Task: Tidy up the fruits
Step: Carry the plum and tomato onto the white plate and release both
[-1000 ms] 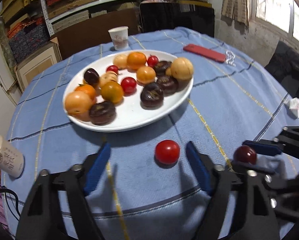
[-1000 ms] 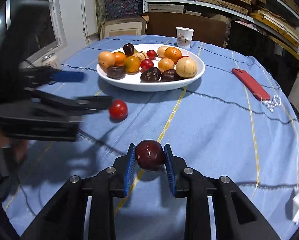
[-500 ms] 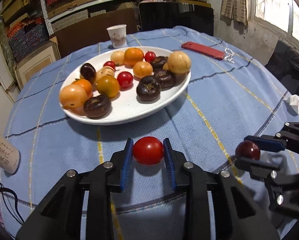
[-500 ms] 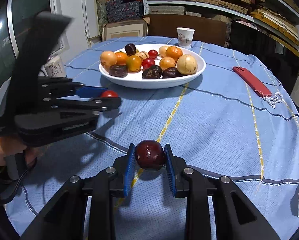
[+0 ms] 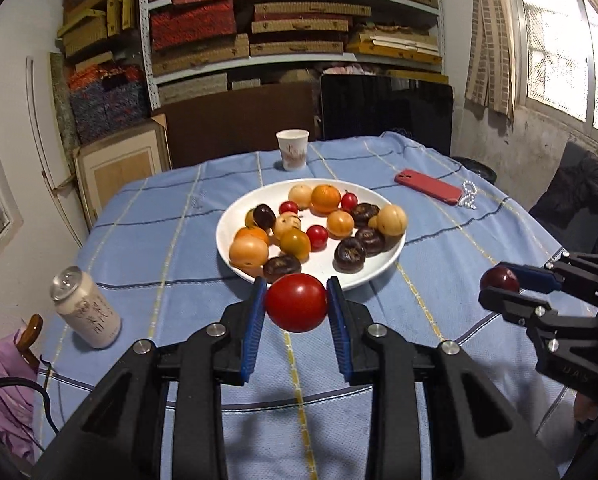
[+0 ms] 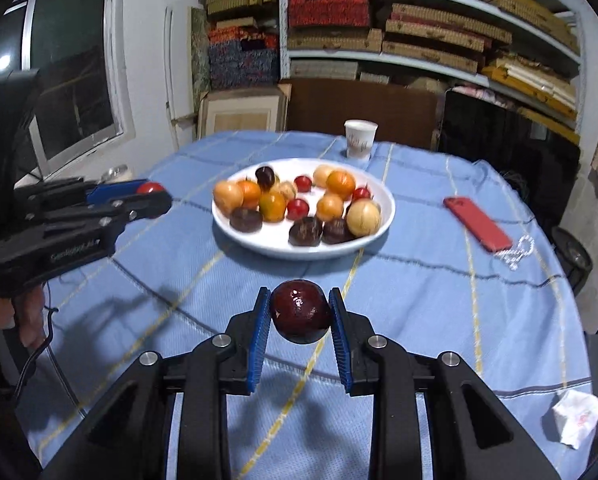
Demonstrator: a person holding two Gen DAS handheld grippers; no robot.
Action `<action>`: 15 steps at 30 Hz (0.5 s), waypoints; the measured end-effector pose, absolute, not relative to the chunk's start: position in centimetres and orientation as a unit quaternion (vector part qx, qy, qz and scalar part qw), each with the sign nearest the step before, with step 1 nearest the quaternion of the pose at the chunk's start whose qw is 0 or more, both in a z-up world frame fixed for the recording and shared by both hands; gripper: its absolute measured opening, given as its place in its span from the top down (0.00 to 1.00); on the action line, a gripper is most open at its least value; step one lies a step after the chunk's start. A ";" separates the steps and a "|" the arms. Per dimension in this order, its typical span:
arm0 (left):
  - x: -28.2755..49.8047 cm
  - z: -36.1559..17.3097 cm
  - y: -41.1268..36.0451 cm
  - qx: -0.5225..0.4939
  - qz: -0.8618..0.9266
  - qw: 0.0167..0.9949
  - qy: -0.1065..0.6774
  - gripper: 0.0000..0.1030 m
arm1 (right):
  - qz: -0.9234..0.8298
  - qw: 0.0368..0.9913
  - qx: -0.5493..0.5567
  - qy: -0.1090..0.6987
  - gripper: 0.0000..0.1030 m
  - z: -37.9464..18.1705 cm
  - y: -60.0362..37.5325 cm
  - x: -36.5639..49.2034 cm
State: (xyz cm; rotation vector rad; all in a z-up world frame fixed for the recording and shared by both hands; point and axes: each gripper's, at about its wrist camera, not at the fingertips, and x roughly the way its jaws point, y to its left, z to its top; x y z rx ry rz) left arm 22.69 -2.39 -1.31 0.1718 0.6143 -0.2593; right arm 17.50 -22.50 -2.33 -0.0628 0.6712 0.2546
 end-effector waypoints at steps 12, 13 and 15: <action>20.9 0.7 -0.6 0.064 -0.122 0.950 0.279 0.71 | 0.078 0.946 -0.024 0.315 0.71 -0.2 -22.4 18.0; 20.9 0.7 -0.5 0.063 -0.122 0.950 0.279 0.71 | 0.078 0.945 -0.023 0.316 0.71 -0.3 -22.6 17.9; 20.9 0.7 -0.5 0.062 -0.123 0.950 0.280 0.71 | 0.077 0.945 -0.023 0.317 0.71 -0.4 -22.6 17.7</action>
